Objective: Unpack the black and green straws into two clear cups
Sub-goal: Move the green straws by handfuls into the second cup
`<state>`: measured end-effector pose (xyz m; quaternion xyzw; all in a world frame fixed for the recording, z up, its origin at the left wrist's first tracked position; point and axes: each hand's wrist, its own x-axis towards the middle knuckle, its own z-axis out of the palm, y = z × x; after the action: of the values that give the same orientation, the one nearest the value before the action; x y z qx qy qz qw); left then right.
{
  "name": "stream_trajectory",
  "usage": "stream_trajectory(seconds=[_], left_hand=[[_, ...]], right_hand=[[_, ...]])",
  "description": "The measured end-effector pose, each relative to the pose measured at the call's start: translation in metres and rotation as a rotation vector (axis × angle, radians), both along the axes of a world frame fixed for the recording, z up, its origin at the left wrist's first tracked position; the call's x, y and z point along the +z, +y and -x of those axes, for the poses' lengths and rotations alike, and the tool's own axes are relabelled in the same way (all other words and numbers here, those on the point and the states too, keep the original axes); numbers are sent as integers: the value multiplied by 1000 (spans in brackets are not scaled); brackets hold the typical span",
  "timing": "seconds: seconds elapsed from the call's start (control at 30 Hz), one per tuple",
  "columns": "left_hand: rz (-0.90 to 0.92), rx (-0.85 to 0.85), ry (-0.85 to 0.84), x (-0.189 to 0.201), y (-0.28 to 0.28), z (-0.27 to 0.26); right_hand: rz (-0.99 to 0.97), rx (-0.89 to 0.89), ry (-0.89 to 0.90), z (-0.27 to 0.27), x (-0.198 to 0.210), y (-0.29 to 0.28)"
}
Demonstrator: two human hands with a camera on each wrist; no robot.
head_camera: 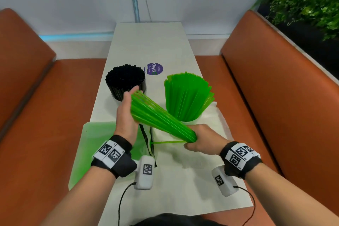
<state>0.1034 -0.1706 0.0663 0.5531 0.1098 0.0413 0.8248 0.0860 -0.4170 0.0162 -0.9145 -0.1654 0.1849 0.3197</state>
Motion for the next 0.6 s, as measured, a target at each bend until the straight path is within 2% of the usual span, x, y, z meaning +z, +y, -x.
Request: stream_trajectory(seconds=[0.13, 0.3, 0.43, 0.53, 0.6], left_hand=[[-33, 66, -22, 19, -1, -7], [-263, -34, -21, 25, -1, -9], [-288, -31, -21, 31, 3, -10], [-564, -108, -40, 32, -6, -11], [-647, -119, -55, 33, -4, -13]], right_hand=[[91, 57, -51, -4, 4, 7], [155, 24, -100, -12, 15, 12], [177, 16, -130, -15, 22, 16], [148, 12, -127, -15, 27, 24], [110, -5, -114, -14, 31, 28]])
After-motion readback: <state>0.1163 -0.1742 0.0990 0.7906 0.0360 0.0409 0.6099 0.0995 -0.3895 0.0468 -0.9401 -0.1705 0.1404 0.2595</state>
